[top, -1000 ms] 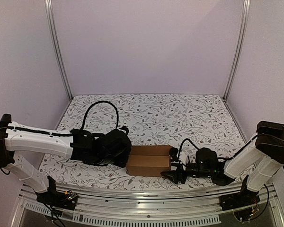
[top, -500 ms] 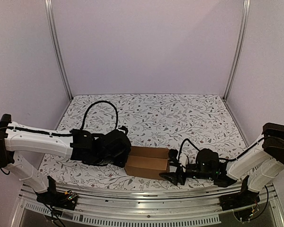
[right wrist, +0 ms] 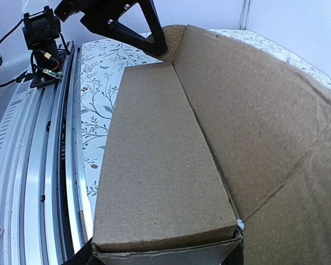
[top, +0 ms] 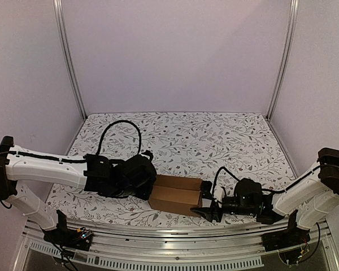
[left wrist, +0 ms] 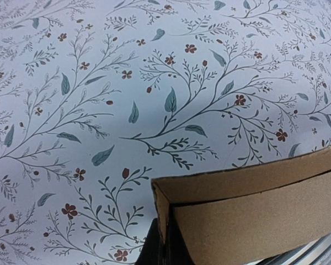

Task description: Fold the paper box

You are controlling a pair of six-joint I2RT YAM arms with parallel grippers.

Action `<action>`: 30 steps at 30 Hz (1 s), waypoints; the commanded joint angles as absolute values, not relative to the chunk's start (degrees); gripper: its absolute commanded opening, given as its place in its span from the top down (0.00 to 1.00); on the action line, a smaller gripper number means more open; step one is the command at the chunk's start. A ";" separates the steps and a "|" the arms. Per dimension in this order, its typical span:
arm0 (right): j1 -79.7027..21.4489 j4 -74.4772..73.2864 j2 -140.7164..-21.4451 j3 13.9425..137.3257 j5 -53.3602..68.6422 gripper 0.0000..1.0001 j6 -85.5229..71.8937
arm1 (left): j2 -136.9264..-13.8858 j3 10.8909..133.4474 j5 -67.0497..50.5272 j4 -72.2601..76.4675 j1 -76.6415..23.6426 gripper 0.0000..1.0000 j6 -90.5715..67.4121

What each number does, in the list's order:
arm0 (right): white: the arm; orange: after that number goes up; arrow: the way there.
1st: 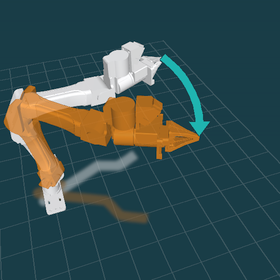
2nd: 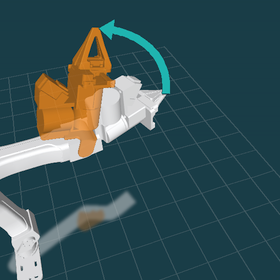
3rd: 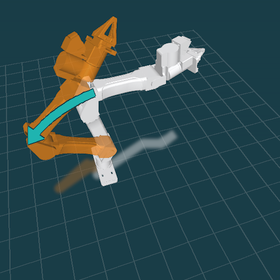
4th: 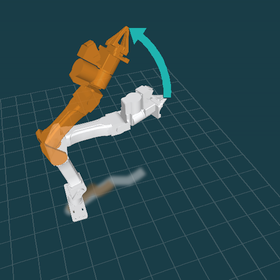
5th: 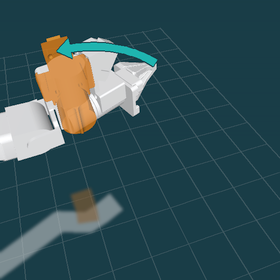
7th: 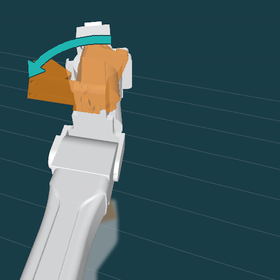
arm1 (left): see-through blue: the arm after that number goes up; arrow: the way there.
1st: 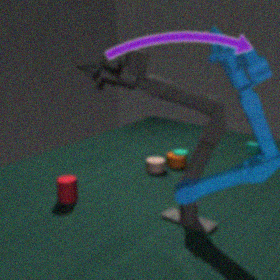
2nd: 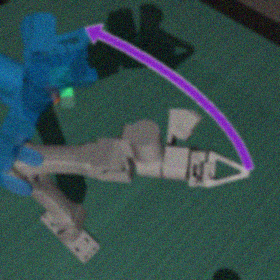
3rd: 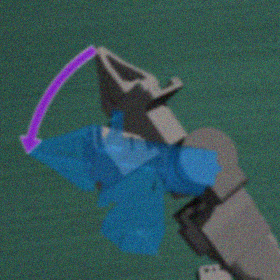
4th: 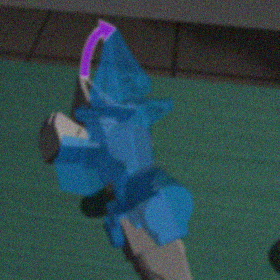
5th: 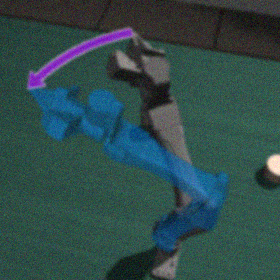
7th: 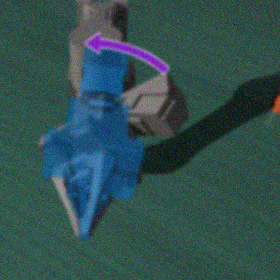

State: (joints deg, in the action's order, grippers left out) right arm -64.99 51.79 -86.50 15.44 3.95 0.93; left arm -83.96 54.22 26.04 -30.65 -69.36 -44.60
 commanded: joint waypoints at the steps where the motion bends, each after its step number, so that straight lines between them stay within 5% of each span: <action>1: -66.13 50.47 -86.58 15.32 2.38 0.42 1.58 | -84.99 51.77 22.96 -34.50 -69.96 1.00 -44.02; 13: -66.67 48.62 -83.91 15.64 0.91 0.69 2.08 | -84.62 51.02 21.42 -33.95 -69.87 0.99 -44.15; 22: -67.15 46.56 -83.24 15.74 0.58 0.73 2.82 | -79.36 50.99 21.09 -34.40 -69.66 0.62 -43.80; 30: -67.45 44.56 -82.91 16.07 0.35 0.74 3.33 | -71.10 52.73 17.41 -34.64 -66.18 0.51 -40.21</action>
